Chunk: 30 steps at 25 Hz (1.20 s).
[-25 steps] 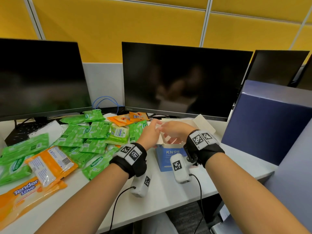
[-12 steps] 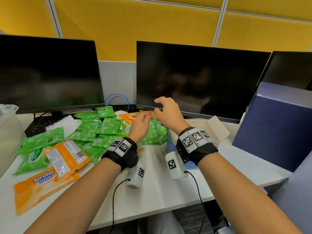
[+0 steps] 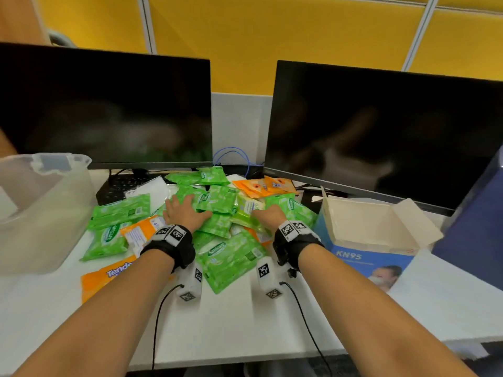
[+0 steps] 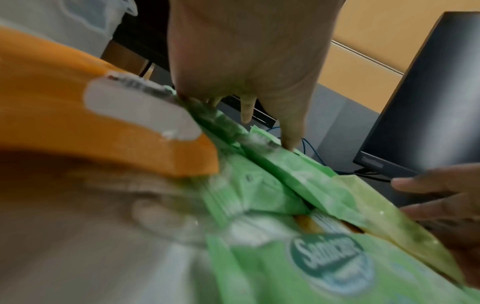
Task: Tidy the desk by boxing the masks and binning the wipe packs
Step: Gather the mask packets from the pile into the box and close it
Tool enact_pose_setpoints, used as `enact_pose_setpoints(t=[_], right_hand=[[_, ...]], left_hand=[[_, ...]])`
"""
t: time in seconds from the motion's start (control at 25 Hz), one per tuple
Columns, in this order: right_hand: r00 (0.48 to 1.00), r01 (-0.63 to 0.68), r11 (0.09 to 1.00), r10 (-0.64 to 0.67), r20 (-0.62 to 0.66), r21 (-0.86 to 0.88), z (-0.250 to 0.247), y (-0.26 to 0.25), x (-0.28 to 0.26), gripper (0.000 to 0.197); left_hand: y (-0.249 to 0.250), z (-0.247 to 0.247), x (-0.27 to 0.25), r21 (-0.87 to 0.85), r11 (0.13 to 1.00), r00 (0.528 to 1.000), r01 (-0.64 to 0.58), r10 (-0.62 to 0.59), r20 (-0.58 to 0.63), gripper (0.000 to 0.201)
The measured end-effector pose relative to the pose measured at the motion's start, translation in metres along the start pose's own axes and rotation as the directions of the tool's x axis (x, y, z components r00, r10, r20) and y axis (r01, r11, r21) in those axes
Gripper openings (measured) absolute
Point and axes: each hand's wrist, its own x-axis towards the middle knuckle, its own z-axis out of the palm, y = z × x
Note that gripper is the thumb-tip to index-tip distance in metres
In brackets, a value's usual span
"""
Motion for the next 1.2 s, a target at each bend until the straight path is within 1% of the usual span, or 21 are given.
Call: enact_pose_setpoints(t=[0.12, 0.2, 0.24, 0.28, 0.32, 0.36, 0.4, 0.44, 0.52, 0.56, 0.6, 0.64, 0.68, 0.76, 0.8, 0.88, 0.96, 1.08, 1.12, 1.16, 1.2], right_hand=[[0.998, -0.05, 0.985, 0.057, -0.034, 0.165, 0.005, -0.005, 0.018, 0.095], [0.998, -0.068, 0.985, 0.065, 0.022, 0.16, 0.008, -0.013, 0.022, 0.094], [0.996, -0.075, 0.983, 0.067, 0.05, 0.17, 0.007, -0.015, 0.025, 0.084], [0.993, -0.094, 0.967, 0.073, 0.097, 0.239, 0.006, -0.016, 0.029, 0.066], [0.982, -0.138, 0.926, 0.081, 0.17, 0.353, 0.004, -0.017, 0.031, 0.038], [0.964, -0.213, 0.858, 0.105, 0.245, 0.468, 0.001, -0.018, 0.031, 0.015], [0.949, -0.279, 0.766, 0.127, 0.289, 0.579, -0.001, -0.015, 0.036, 0.007], [0.937, -0.338, 0.605, 0.142, 0.32, 0.721, -0.002, -0.012, 0.039, 0.01], [0.946, -0.325, 0.214, 0.068, 0.318, 0.921, -0.006, -0.011, 0.041, 0.015], [0.96, -0.279, 0.13, 0.005, 0.28, 0.952, -0.008, -0.011, 0.04, 0.024], [0.966, -0.247, 0.108, -0.055, 0.254, 0.963, -0.006, -0.014, 0.033, 0.039], [0.96, -0.231, 0.165, -0.119, 0.252, 0.959, -0.003, -0.018, 0.03, 0.053], [0.946, -0.217, 0.272, -0.177, 0.27, 0.938, 0.003, -0.024, 0.027, 0.059], [0.942, -0.148, 0.528, -0.182, 0.282, 0.836, 0.018, -0.035, 0.036, 0.054], [0.962, -0.114, 0.655, -0.114, 0.247, 0.747, 0.022, -0.043, 0.041, 0.052], [0.994, -0.088, 0.804, 0.033, 0.104, 0.589, 0.029, -0.05, 0.052, 0.048], [0.999, -0.039, 0.913, 0.034, 0.021, 0.407, 0.035, -0.057, 0.063, 0.044], [0.999, -0.043, 0.961, 0.041, 0.014, 0.272, 0.04, -0.053, 0.067, 0.038], [0.998, -0.044, 0.952, 0.054, -0.026, 0.304, 0.04, -0.051, 0.069, 0.034], [0.996, -0.087, 0.935, 0.09, 0.005, 0.343, 0.039, -0.049, 0.074, 0.026], [0.996, -0.09, 0.976, 0.082, 0.046, 0.197, 0.037, -0.048, 0.073, 0.017]], left_hand=[[-0.006, -0.004, 0.01, 0.103, 0.993, 0.993, 0.056, -0.066, 0.096, 0.101], [-0.006, -0.005, 0.015, 0.129, 0.989, 0.986, 0.071, -0.089, 0.139, 0.106], [-0.007, -0.004, 0.018, 0.132, 0.99, 0.985, 0.055, -0.075, 0.152, 0.104], [-0.01, -0.005, 0.022, 0.102, 0.994, 0.984, 0.034, -0.051, 0.17, 0.101], [-0.013, -0.009, 0.026, 0.004, 1.0, 0.983, 0.028, -0.028, 0.18, 0.098], [-0.018, -0.013, 0.033, -0.157, 0.987, 0.986, 0.046, -0.019, 0.164, 0.092], [-0.025, -0.018, 0.041, -0.324, 0.944, 0.993, 0.068, -0.031, 0.116, 0.084], [-0.032, -0.022, 0.05, -0.432, 0.898, 0.997, 0.077, -0.069, 0.034, 0.072], [-0.045, -0.029, 0.067, -0.438, 0.893, 0.971, 0.102, -0.185, -0.15, 0.051], [-0.049, -0.03, 0.074, -0.398, 0.908, 0.956, 0.134, -0.224, -0.189, 0.05], [-0.049, -0.031, 0.079, -0.344, 0.922, 0.951, 0.179, -0.252, -0.178, 0.054], [-0.049, -0.03, 0.083, -0.293, 0.931, 0.953, 0.22, -0.269, -0.138, 0.06], [-0.047, -0.029, 0.087, -0.249, 0.936, 0.956, 0.25, -0.279, -0.087, 0.066], [-0.047, -0.027, 0.098, -0.159, 0.943, 0.955, 0.292, -0.296, -0.005, 0.079], [-0.05, -0.026, 0.104, -0.124, 0.944, 0.952, 0.307, -0.306, 0.028, 0.087], [-0.051, -0.027, 0.11, -0.073, 0.934, 0.936, 0.35, -0.345, 0.075, 0.102], [-0.047, -0.026, 0.11, -0.072, 0.913, 0.914, 0.401, -0.394, 0.095, 0.113], [-0.037, -0.026, 0.109, 0.002, 0.906, 0.901, 0.424, -0.421, 0.106, 0.119], [-0.037, -0.026, 0.111, 0.037, 0.908, 0.902, 0.418, -0.42, 0.104, 0.118], [-0.036, -0.026, 0.114, 0.069, 0.91, 0.906, 0.409, -0.414, 0.091, 0.115], [-0.035, -0.027, 0.116, 0.101, 0.913, 0.911, 0.396, -0.404, 0.085, 0.112]])
